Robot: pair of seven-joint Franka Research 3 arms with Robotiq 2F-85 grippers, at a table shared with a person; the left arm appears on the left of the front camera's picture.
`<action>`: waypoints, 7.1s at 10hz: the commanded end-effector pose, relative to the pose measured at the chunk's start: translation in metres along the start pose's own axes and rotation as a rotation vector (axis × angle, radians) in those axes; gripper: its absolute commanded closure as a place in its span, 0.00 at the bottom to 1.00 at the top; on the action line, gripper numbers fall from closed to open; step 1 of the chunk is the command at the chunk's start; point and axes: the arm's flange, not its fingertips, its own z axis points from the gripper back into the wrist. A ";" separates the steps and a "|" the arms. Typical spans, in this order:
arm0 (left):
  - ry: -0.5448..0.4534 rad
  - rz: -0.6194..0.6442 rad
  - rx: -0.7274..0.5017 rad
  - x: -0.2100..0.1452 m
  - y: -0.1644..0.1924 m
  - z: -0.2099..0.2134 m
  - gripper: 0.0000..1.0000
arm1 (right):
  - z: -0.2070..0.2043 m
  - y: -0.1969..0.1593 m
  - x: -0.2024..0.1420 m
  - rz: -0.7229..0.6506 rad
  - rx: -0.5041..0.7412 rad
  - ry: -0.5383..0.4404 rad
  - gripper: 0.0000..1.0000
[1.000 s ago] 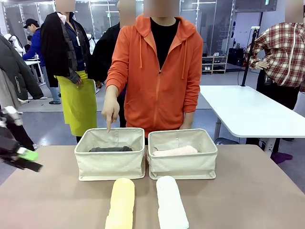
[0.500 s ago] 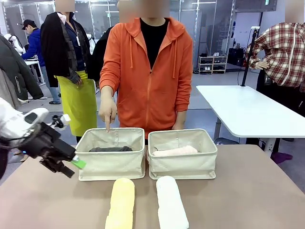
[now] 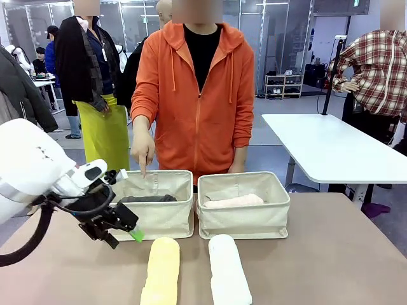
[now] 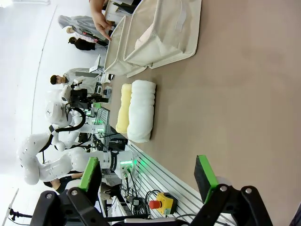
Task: Divide the towels into two baskets.
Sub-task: Pick up one hotel-folded towel from the bottom of the table and place it in the Fabric basket indicated by the person.
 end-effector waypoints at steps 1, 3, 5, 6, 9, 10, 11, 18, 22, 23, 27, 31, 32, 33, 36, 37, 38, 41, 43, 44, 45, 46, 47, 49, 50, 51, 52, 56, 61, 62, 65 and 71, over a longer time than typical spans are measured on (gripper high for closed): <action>-0.046 0.024 0.002 -0.077 0.004 -0.014 0.00 | 0.000 0.003 0.001 0.007 0.006 -0.001 0.00; 0.000 0.000 0.000 0.000 0.000 0.000 0.00 | 0.000 0.003 0.001 0.007 0.006 -0.001 0.00; -0.004 0.006 0.010 0.000 -0.002 -0.005 0.00 | 0.000 0.003 0.001 0.007 0.006 -0.001 0.00; -0.015 0.045 -0.035 0.000 -0.004 -0.016 0.00 | 0.000 0.003 0.001 0.007 0.006 -0.001 0.00; -0.014 0.163 0.030 -0.003 -0.016 -0.033 0.00 | 0.000 0.003 0.001 0.007 0.006 -0.001 0.00; -0.021 0.203 0.015 -0.005 -0.018 -0.038 0.00 | 0.000 0.003 0.001 0.007 0.006 -0.001 0.00; -0.026 0.241 0.046 -0.006 -0.023 -0.047 0.00 | 0.000 0.003 0.001 0.007 0.006 -0.001 0.00; -0.065 0.290 0.083 -0.016 -0.037 -0.085 0.00 | 0.000 0.003 0.001 0.007 0.006 -0.001 0.00; -0.042 0.334 0.135 -0.020 -0.033 -0.109 0.00 | 0.000 0.003 0.001 0.007 0.006 -0.001 0.00; -0.030 0.332 0.134 -0.020 -0.034 -0.112 0.00 | 0.000 0.003 0.001 0.007 0.006 -0.001 0.00; -0.011 0.318 0.127 -0.020 -0.037 -0.121 0.16 | 0.000 0.003 0.001 0.007 0.006 -0.001 0.00; -0.008 0.318 0.112 -0.020 -0.038 -0.122 0.54 | 0.000 0.003 0.001 0.007 0.006 -0.001 0.00; -0.010 0.316 0.111 -0.020 -0.039 -0.122 0.65 | 0.000 0.003 0.001 0.007 0.006 -0.001 0.00; -0.014 0.315 0.110 -0.020 -0.039 -0.120 0.73 | 0.000 0.003 0.001 0.007 0.006 -0.001 0.00; -0.055 0.262 0.136 -0.023 -0.051 -0.088 0.78 | 0.000 0.003 0.001 0.007 0.006 -0.001 0.00; -0.074 0.212 0.161 -0.024 -0.061 -0.068 0.78 | 0.000 0.003 0.001 0.007 0.006 -0.001 0.00; -0.099 0.155 0.186 -0.025 -0.072 -0.046 0.78 | 0.000 0.003 0.001 0.007 0.006 -0.001 0.00; -0.143 0.029 0.302 -0.024 -0.097 -0.002 0.78 | 0.000 0.003 0.001 0.007 0.006 -0.001 0.00; -0.169 0.035 0.296 -0.025 -0.100 0.004 0.78 | 0.000 0.003 0.001 0.007 0.006 -0.001 0.00; -0.172 0.068 0.225 -0.027 -0.099 -0.001 0.78 | 0.000 0.003 0.001 0.007 0.006 -0.001 0.00; -0.169 0.002 0.300 -0.009 -0.107 0.002 0.78 | 0.000 0.003 0.001 0.007 0.006 -0.001 0.00; -0.169 0.002 0.300 -0.009 -0.107 0.002 0.78 | 0.000 0.003 0.001 0.007 0.006 -0.001 0.00; -0.169 0.002 0.300 -0.009 -0.107 0.002 0.78 | 0.000 0.003 0.001 0.007 0.006 -0.001 0.00; -0.277 -0.185 0.315 -0.006 -0.121 0.032 0.64 | 0.000 0.003 0.001 0.007 0.006 -0.001 0.00; -0.283 -0.334 0.323 -0.005 -0.126 0.046 0.64 | 0.000 0.003 0.001 0.007 0.006 -0.001 0.00; -0.286 -0.453 0.343 -0.003 -0.128 0.055 0.64 | 0.000 0.003 0.001 0.007 0.006 -0.001 0.00; -0.276 -0.584 0.351 -0.002 -0.126 0.059 0.64 | 0.000 0.003 0.001 0.007 0.006 -0.001 0.00; -0.259 -1.077 0.491 0.042 -0.105 0.087 0.64 | 0.000 0.003 0.001 0.007 0.006 -0.001 0.00; -0.120 -1.187 0.517 0.071 -0.076 0.083 0.64 | 0.000 0.003 0.001 0.007 0.006 -0.001 0.00; -0.120 -1.187 0.517 0.071 -0.076 0.083 0.64 | 0.000 0.003 0.001 0.007 0.006 -0.001 0.00; -0.034 -1.327 0.651 0.107 -0.063 0.075 0.64 | 0.000 0.003 0.001 0.007 0.006 -0.001 0.00; 0.018 -1.402 0.623 0.188 -0.011 0.026 0.64 | 0.000 0.003 0.001 0.007 0.006 -0.001 0.00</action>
